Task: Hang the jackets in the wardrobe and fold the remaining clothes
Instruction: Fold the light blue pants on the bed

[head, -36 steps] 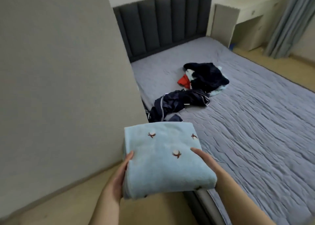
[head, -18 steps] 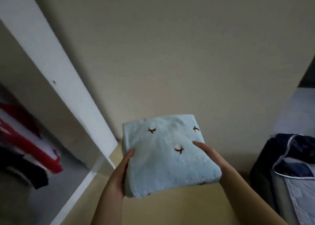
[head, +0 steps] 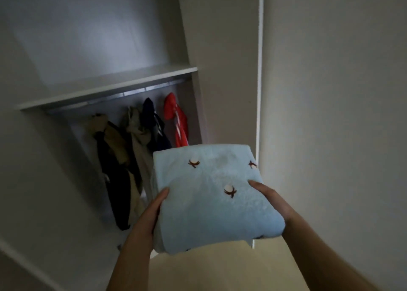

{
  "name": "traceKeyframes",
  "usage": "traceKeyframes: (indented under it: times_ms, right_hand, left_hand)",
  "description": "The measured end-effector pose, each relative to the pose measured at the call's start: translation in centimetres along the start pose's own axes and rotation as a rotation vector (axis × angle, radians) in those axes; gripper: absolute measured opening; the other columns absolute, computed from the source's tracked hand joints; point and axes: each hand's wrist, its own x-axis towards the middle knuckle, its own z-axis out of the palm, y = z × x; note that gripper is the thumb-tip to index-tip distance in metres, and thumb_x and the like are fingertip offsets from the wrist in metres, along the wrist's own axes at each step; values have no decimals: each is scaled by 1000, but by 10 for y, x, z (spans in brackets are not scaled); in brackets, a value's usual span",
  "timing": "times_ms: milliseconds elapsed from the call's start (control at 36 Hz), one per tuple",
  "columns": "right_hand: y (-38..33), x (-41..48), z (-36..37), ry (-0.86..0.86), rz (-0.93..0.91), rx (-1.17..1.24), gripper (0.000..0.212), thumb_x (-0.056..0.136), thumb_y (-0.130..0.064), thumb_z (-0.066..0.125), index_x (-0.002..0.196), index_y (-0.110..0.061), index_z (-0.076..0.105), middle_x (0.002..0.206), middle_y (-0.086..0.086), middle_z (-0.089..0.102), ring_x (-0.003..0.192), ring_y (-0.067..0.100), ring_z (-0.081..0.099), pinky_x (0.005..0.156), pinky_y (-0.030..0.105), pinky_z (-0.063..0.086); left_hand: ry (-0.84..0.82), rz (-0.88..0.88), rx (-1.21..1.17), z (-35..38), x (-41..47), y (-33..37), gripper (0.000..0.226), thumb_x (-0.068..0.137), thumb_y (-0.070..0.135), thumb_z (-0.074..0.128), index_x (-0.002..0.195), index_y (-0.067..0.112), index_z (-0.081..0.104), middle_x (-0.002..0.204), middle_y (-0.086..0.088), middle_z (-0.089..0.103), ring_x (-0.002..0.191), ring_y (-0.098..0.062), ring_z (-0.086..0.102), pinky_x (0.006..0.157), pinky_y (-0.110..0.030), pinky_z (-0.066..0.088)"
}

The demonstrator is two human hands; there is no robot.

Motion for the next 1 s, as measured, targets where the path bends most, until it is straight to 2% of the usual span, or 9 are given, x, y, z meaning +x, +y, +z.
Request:
traceKeyframes:
  times_ms: [83, 139, 250, 361, 500, 583, 694, 861, 1000]
  right_hand:
    - [-10, 45, 26, -141, -1, -5, 80, 41, -29, 94, 112, -2, 69, 114, 24, 66, 94, 41, 67, 71, 47, 57]
    - [-19, 79, 39, -191, -11, -29, 85, 38, -30, 95, 114, -3, 67, 116, 25, 64, 94, 41, 67, 71, 48, 57]
    - [-40, 151, 60, -222, -1, -92, 69, 55, -33, 87, 115, -5, 68, 118, 25, 64, 99, 43, 65, 74, 48, 56]
    - [-76, 228, 90, -199, 30, -182, 51, 81, -32, 66, 124, -5, 61, 118, 26, 63, 104, 45, 63, 87, 52, 52]
    - [-140, 308, 158, -333, 28, -254, 40, 69, -24, 80, 103, -4, 74, 106, 25, 68, 88, 42, 69, 63, 45, 57]
    - [-177, 349, 211, -391, -28, -265, 37, 71, -23, 72, 102, -4, 73, 97, 23, 71, 78, 37, 71, 60, 42, 59]
    - [-219, 393, 292, -449, -148, -265, 24, 71, -26, 66, 83, -10, 78, 83, 15, 74, 66, 30, 71, 49, 33, 56]
    - [-271, 463, 410, -579, -259, -283, 23, 81, -27, 61, 93, -9, 69, 76, 12, 73, 61, 26, 70, 47, 30, 54]
    - [-303, 522, 490, -609, -375, -308, 27, 91, -19, 53, 115, -9, 62, 87, 11, 73, 70, 28, 71, 53, 30, 55]
  left_hand:
    - [26, -57, -31, -21, 27, 18, 72, 72, 43, 69, 138, 25, 47, 125, -10, 63, 96, -30, 64, 78, -39, 50]
    - [10, -111, -33, -31, 47, 31, 62, 75, 45, 64, 129, 17, 55, 112, -13, 69, 84, -32, 68, 72, -38, 49]
    - [41, -61, -83, -46, 92, 55, 44, 70, 47, 63, 105, 20, 61, 87, -9, 75, 72, -28, 72, 51, -35, 56]
    - [156, 44, -106, -59, 139, 92, 51, 64, 50, 67, 105, 21, 60, 91, -10, 75, 76, -29, 72, 58, -36, 56]
    - [199, 223, -127, -73, 191, 170, 51, 66, 48, 64, 108, 19, 62, 95, -12, 74, 81, -31, 72, 61, -38, 56]
    - [276, 397, -140, -86, 210, 223, 50, 72, 45, 62, 114, 17, 63, 98, -11, 74, 84, -28, 72, 66, -38, 55]
    - [307, 532, -175, -103, 228, 305, 33, 79, 39, 57, 98, 15, 70, 86, -12, 75, 71, -25, 72, 48, -31, 55]
    - [303, 689, -105, -152, 267, 431, 31, 83, 38, 57, 75, 18, 78, 80, -8, 74, 65, -24, 72, 46, -32, 54]
    - [286, 802, -33, -197, 319, 519, 29, 83, 42, 54, 90, 22, 74, 86, -7, 75, 70, -27, 72, 50, -37, 55]
